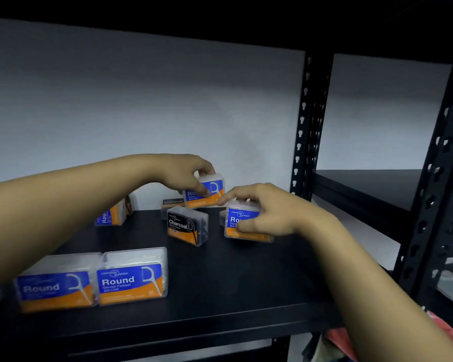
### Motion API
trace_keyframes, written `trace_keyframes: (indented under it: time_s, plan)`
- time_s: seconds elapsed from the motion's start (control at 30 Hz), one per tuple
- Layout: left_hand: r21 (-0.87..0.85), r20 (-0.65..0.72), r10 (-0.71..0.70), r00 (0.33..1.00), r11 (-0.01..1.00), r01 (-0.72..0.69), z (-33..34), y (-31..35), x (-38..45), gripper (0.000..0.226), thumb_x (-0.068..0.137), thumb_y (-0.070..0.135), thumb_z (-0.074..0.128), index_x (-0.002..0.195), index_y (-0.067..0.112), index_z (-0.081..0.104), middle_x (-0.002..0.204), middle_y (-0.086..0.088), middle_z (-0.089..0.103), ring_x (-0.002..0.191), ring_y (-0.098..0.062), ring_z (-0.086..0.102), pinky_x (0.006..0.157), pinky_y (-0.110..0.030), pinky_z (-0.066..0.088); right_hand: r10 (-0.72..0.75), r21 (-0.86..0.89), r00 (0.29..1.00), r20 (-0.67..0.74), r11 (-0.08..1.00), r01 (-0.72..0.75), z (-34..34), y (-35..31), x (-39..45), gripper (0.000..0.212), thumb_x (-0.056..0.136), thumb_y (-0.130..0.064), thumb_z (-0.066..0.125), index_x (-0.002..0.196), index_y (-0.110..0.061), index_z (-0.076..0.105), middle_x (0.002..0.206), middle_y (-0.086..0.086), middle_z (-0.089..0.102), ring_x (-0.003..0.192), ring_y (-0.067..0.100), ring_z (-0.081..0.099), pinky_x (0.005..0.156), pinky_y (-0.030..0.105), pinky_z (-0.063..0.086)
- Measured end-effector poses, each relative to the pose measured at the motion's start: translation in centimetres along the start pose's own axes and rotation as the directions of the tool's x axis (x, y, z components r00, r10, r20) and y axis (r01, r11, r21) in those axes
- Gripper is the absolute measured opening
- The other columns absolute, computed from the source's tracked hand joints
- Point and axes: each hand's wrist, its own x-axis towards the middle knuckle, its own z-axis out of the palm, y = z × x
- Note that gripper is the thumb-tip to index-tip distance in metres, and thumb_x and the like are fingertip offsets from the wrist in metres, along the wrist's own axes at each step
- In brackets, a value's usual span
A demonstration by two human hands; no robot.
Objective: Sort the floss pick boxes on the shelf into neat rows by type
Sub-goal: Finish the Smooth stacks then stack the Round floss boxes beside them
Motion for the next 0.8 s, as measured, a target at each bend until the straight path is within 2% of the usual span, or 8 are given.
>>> trace_keyframes:
  time_s: [0.13, 0.23, 0.3, 0.4, 0.57, 0.63, 0.7, 0.8]
  plan:
    - [0.021, 0.024, -0.007, 1.000, 1.000, 0.007, -0.6, 0.0, -4.1, 0.038, 0.088, 0.035, 0.074, 0.122, 0.026, 0.059, 0.115, 0.010, 0.065, 0.085, -0.005, 0.067, 0.085, -0.037, 0.058, -0.053, 0.015, 0.999, 0.004, 0.999, 0.053, 0.7, -1.7, 1.0, 0.044, 0.078, -0.028, 0.077, 0.118, -0.038, 0.064, 0.104, -0.011, 0.067, 0.085, 0.006, 0.065, 0.075, 0.023, 0.054]
    - [0.008, 0.031, -0.022, 0.999, 1.000, 0.022, -1.0, -0.3, -7.2, 0.034, 0.089, 0.035, 0.074, 0.118, 0.030, 0.058, 0.108, 0.015, 0.066, 0.082, -0.002, 0.068, 0.080, -0.028, 0.056, -0.100, 0.027, 0.995, 0.021, 0.995, 0.099, 1.3, -3.0, 1.6, 0.041, 0.073, -0.031, 0.075, 0.112, -0.039, 0.065, 0.100, -0.012, 0.068, 0.085, 0.006, 0.066, 0.077, 0.029, 0.057]
    - [-0.004, 0.027, -0.034, 0.999, 0.999, 0.034, -1.2, -0.9, -9.1, 0.033, 0.088, 0.036, 0.074, 0.117, 0.033, 0.057, 0.107, 0.017, 0.067, 0.083, -0.003, 0.070, 0.080, -0.029, 0.057, -0.118, 0.033, 0.993, 0.031, 0.993, 0.117, 1.7, -3.7, 1.7, 0.039, 0.070, -0.036, 0.073, 0.108, -0.040, 0.065, 0.100, -0.013, 0.069, 0.085, 0.006, 0.066, 0.078, 0.032, 0.058]
    - [-0.056, 0.016, -0.059, 0.998, 0.997, 0.060, -1.3, -1.8, -11.9, 0.034, 0.087, 0.036, 0.074, 0.117, 0.034, 0.058, 0.107, 0.017, 0.069, 0.087, -0.006, 0.072, 0.082, -0.035, 0.060, -0.131, 0.029, 0.990, 0.058, 0.991, 0.130, 2.5, -4.4, 1.8, 0.037, 0.070, -0.037, 0.074, 0.107, -0.037, 0.066, 0.099, -0.011, 0.069, 0.085, 0.007, 0.066, 0.076, 0.031, 0.057]
    - [-0.152, 0.032, -0.100, 0.994, 0.983, 0.104, -0.8, -3.1, -15.7, 0.033, 0.088, 0.030, 0.075, 0.118, 0.034, 0.060, 0.097, 0.019, 0.074, 0.084, -0.005, 0.074, 0.079, -0.034, 0.062, -0.108, 0.036, 0.986, 0.125, 0.994, 0.104, 3.7, -5.6, 0.9, 0.032, 0.076, -0.028, 0.079, 0.106, -0.034, 0.070, 0.095, -0.013, 0.072, 0.081, 0.002, 0.067, 0.073, 0.025, 0.056]
    - [-0.173, 0.036, -0.103, 0.994, 0.979, 0.108, -0.7, -3.6, -16.6, 0.033, 0.089, 0.026, 0.075, 0.119, 0.032, 0.060, 0.092, 0.028, 0.072, 0.079, -0.001, 0.073, 0.067, -0.023, 0.060, -0.086, 0.047, 0.984, 0.157, 0.996, 0.079, 4.3, -5.9, 0.5, 0.033, 0.074, -0.029, 0.080, 0.106, -0.034, 0.071, 0.096, -0.015, 0.074, 0.083, 0.002, 0.069, 0.078, 0.029, 0.059]
    - [-0.168, 0.041, -0.108, 0.993, 0.979, 0.113, -0.6, -4.2, -17.0, 0.033, 0.090, 0.021, 0.073, 0.120, 0.028, 0.060, 0.084, 0.034, 0.069, 0.068, 0.003, 0.069, 0.049, -0.009, 0.048, -0.075, 0.049, 0.980, 0.187, 0.997, 0.067, 5.0, -6.3, 0.2, 0.035, 0.070, -0.033, 0.081, 0.104, -0.036, 0.072, 0.097, -0.016, 0.075, 0.086, 0.002, 0.071, 0.083, 0.034, 0.060]
    - [-0.152, 0.050, -0.100, 0.994, 0.983, 0.106, -0.4, -5.3, -17.5, 0.035, 0.090, 0.023, 0.074, 0.122, 0.029, 0.060, 0.093, 0.027, 0.073, 0.074, 0.001, 0.071, 0.050, -0.008, 0.047, -0.048, 0.064, 0.981, 0.190, 0.997, 0.037, 5.7, -6.6, -0.1, 0.032, 0.071, -0.027, 0.083, 0.101, -0.033, 0.074, 0.095, -0.016, 0.076, 0.085, 0.003, 0.072, 0.083, 0.036, 0.060]
